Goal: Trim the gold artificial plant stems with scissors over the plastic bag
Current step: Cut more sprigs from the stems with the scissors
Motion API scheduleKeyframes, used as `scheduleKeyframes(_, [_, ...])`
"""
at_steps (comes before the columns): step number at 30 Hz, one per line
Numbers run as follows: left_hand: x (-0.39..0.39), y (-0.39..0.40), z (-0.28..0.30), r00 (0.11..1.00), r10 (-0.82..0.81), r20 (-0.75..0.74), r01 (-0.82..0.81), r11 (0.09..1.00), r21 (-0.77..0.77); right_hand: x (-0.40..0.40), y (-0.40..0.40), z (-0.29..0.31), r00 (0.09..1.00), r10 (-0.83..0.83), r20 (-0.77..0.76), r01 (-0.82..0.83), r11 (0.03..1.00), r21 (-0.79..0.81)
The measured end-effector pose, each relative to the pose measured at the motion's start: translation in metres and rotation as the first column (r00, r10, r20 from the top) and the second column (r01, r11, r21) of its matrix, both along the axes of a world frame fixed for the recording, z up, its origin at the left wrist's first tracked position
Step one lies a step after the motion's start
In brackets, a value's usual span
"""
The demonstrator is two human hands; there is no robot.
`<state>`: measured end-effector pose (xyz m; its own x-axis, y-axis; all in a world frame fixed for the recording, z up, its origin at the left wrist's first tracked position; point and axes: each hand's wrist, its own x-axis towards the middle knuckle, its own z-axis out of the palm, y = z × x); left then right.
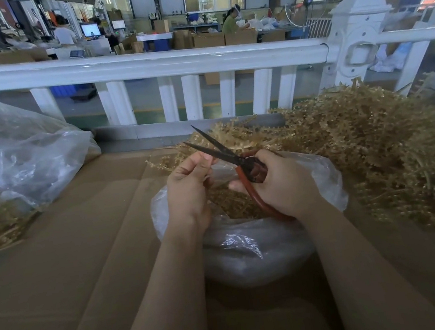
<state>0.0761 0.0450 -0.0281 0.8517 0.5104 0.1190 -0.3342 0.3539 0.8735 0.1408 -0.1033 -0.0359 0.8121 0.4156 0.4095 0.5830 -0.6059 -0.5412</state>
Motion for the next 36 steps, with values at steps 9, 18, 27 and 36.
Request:
scheduleKeyframes(9, [0.0011,0.0014,-0.0009,0.997,-0.066,0.044,0.069,0.995,-0.069,-0.0028,-0.0034,0.0026,0.997,-0.011,0.076,0.012,1.000,-0.022])
scheduleKeyframes(18, [-0.0005,0.0028,-0.0001,0.999,-0.049,0.012,0.050,0.995,-0.083,-0.0057,-0.0042,0.0058,0.984,-0.074,0.162,0.082,0.995,-0.049])
scheduleKeyframes(27, [-0.0014,0.0013,0.0005,0.999,-0.041,0.013,0.042,0.996,-0.080,-0.0050,-0.0035,0.0035,0.984,-0.083,0.158,0.091,0.995,-0.045])
scheduleKeyframes(36, [-0.0016,0.0005,-0.0002,1.000,0.023,-0.018,-0.022,0.999,0.036,-0.0030,-0.0032,0.0027,0.977,-0.095,0.191,0.109,0.992,-0.061])
